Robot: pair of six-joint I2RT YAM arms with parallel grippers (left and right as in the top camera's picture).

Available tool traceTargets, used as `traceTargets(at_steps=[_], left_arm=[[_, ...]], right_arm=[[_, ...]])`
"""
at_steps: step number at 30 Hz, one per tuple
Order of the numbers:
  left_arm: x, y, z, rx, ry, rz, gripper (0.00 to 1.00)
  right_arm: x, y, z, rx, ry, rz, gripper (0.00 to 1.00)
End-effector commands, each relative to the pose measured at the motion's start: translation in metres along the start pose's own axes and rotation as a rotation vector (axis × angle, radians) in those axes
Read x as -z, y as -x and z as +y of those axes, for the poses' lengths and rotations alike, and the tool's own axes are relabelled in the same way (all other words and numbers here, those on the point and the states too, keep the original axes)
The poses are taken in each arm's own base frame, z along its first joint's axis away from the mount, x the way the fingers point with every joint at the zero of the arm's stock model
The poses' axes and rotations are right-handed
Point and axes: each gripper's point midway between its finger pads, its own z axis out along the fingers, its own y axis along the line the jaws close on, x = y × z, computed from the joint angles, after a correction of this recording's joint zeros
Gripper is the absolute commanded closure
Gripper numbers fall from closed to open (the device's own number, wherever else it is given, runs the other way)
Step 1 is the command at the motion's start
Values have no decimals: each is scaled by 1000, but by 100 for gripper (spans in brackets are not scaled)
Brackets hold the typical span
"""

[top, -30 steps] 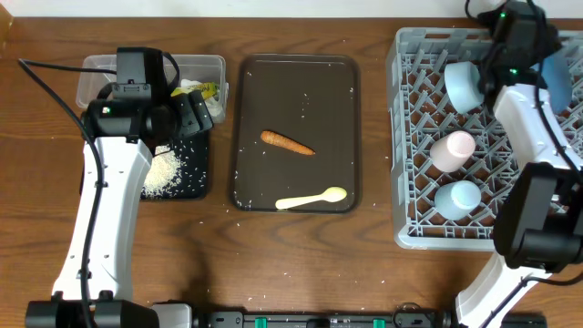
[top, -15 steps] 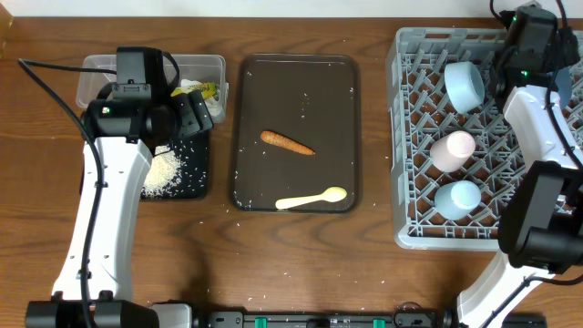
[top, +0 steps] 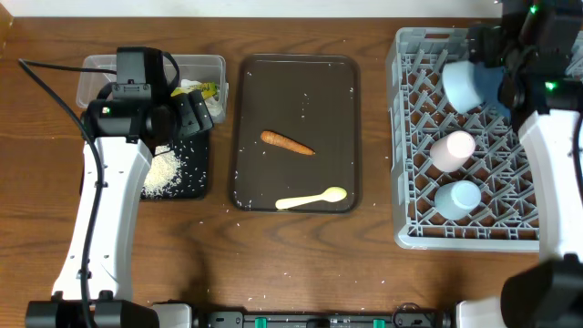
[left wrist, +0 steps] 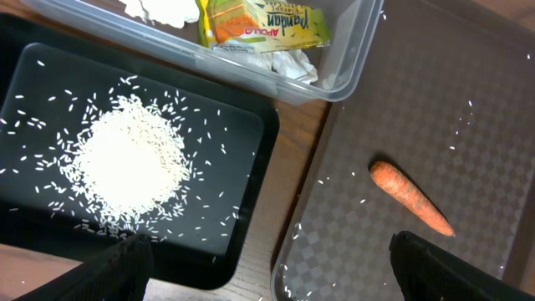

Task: Sort waste into correct bins and load items into the dishwasher rack
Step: 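Stand the blue plate upright in the rack with the right gripper, then move the right gripper to the yellow spoon on the brown tray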

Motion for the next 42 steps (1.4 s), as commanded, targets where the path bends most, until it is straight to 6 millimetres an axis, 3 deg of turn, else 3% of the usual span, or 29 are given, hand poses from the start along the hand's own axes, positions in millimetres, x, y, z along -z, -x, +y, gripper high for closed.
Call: traceTargets(at_steps=[1,5,12,19,23,28,37,42], left_arm=[[6,6,1,2,7,-22,7],[6,6,1,2,7,-22,7],[6,6,1,2,7,-22,7],[6,6,1,2,7,-22,7],[6,6,1,2,7,-22,7],[6,6,1,2,7,-22,7],[6,6,1,2,7,-22,7],[6,6,1,2,7,-22,7]], right_arm=[[0,-8,27,-220,141,40,1],[4,-23,41,-284,207,111,1],[21,-20,101,-307,473,142,11],[34,-25,200,-268,567,214,13],[31,-48,255,-229,585,294,12],[20,-87,306,-174,630,401,13],[8,-151,367,-63,680,531,17],[12,-168,391,61,731,520,19]])
